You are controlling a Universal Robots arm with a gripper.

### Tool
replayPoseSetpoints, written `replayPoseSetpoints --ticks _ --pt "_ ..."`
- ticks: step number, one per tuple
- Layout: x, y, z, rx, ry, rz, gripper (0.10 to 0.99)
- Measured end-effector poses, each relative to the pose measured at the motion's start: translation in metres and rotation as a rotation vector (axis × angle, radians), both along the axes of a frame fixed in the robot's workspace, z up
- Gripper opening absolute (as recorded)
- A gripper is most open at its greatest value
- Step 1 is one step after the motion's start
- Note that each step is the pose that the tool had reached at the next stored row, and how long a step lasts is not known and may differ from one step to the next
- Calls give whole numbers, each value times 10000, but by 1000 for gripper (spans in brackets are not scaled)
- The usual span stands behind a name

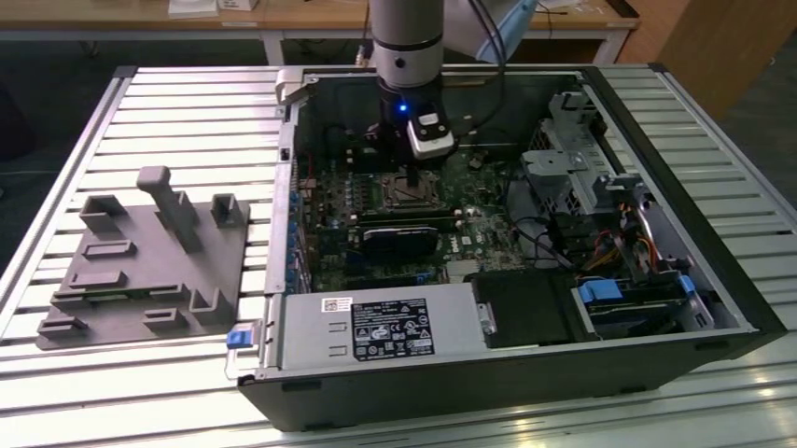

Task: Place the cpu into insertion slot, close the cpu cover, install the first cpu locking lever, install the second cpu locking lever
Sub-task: 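Install the first cpu locking lever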

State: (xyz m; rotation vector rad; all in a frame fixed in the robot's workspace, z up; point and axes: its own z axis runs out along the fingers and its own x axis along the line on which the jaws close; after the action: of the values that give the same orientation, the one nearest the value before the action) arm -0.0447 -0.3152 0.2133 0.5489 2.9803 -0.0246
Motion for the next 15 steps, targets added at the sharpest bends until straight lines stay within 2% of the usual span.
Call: replayPoseSetpoints --ticks 4,9,15 --pt "0 -47 0 0 0 3 106" --pt "-1 -55 9 -1 -10 168 106" --pt "-1 -54 115 2 -12 223 106"
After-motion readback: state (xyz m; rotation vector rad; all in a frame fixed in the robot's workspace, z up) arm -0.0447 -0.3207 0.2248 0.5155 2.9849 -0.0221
